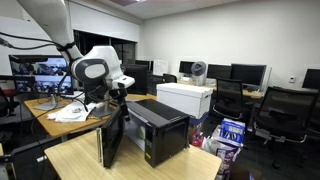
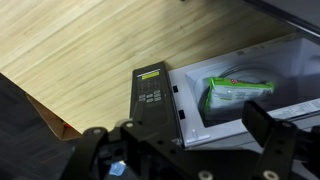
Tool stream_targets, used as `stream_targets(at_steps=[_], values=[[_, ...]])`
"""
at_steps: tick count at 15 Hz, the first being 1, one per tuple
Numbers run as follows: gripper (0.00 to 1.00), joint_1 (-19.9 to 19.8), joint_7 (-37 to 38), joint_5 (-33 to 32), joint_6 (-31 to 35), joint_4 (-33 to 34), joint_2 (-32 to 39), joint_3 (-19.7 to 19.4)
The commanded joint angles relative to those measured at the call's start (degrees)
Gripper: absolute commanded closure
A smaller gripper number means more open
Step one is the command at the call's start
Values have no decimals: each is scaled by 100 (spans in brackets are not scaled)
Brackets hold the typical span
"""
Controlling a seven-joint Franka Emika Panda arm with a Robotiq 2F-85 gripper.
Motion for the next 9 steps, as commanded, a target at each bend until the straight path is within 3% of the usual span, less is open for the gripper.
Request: stream_targets(at_steps=[1, 2, 5, 9], values=[[27, 1, -249, 283, 354, 509, 974, 77], [29, 1, -347, 331, 340, 620, 1177, 167], [53, 30, -644, 355, 328, 864, 1614, 449], [80, 95, -1245, 223, 343, 721, 1660, 910]])
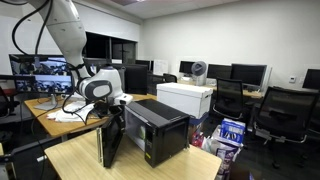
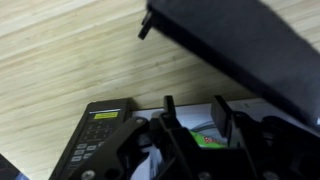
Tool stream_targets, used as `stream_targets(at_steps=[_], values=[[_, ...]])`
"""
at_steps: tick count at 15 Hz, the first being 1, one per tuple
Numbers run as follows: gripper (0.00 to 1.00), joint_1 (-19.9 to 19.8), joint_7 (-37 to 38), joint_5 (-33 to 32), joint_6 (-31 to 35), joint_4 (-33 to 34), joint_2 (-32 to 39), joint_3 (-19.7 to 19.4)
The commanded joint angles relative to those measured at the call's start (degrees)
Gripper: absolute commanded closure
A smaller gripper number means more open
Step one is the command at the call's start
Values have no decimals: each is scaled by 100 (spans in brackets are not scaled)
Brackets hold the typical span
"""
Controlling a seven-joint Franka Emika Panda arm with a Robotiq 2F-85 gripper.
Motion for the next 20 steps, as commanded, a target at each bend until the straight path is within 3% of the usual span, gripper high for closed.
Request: stream_targets(at_steps=[1, 3, 6, 15, 16, 18, 20], values=[[88, -62, -753, 66, 94, -219, -68, 463], [96, -82, -1083, 33, 100, -389, -122, 715], [100, 10, -1337, -18, 173, -559, -114, 859], [95, 1062, -770, -55, 1182, -350, 555, -660], [71, 1168, -745, 23, 1425, -325, 712, -811], [67, 1215, -780, 133, 1622, -287, 917, -945], [54, 1088, -867, 152, 1869, -241, 1115, -941]])
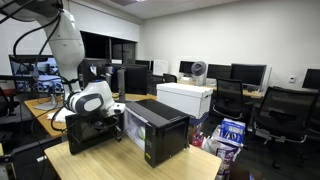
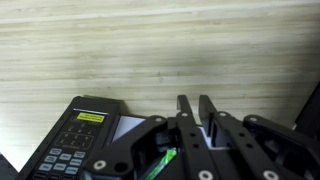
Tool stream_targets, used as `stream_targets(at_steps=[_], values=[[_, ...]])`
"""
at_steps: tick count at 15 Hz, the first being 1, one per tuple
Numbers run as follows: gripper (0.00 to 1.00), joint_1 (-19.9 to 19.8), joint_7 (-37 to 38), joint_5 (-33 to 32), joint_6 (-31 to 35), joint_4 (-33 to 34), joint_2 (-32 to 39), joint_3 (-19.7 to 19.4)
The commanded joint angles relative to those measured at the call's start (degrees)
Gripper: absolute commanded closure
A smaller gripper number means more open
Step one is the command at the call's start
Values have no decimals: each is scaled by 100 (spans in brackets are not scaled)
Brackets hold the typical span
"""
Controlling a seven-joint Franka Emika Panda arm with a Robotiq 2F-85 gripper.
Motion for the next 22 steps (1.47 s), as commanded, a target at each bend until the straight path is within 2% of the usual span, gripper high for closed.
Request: stream_targets(at_steps=[1, 5, 7, 8, 11, 17, 22], values=[[47, -185, -57, 122, 599, 90, 382, 6], [22, -837, -167, 8, 1231, 218, 682, 265], [8, -1326, -139, -117, 1373, 283, 763, 525], [1, -1547, -140, -202, 1169, 400, 718, 657], [0, -2073, -317, -599, 1128, 503, 717, 1015], [0, -2117, -727, -1016, 1138, 401, 645, 1088], [0, -2027, -566, -836, 1132, 286, 586, 1184]])
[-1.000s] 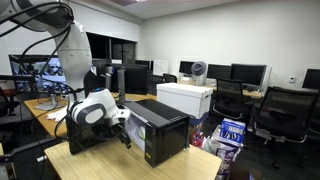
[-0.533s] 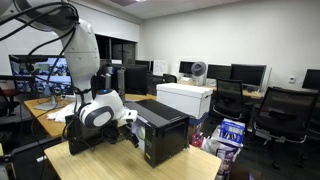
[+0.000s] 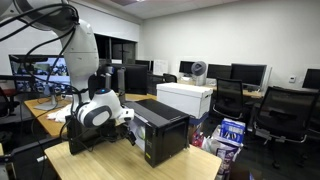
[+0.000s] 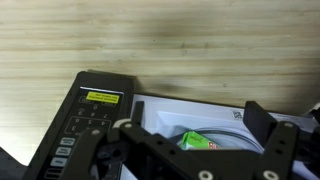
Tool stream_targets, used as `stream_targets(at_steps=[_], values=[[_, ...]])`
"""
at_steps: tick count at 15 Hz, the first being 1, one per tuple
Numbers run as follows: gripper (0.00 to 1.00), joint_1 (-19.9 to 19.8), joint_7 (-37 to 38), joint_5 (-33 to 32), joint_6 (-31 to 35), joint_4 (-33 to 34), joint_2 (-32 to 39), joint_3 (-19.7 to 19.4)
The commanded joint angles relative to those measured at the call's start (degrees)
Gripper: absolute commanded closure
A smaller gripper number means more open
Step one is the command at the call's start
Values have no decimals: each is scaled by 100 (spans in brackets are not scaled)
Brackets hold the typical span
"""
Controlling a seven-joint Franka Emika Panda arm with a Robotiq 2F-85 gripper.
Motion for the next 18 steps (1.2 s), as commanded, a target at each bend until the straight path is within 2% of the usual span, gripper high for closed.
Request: stream_targets(at_steps=[1, 18], values=[[0, -45, 34, 73, 1, -266, -151, 141], [0, -61, -28, 19, -117, -138, -12, 195]])
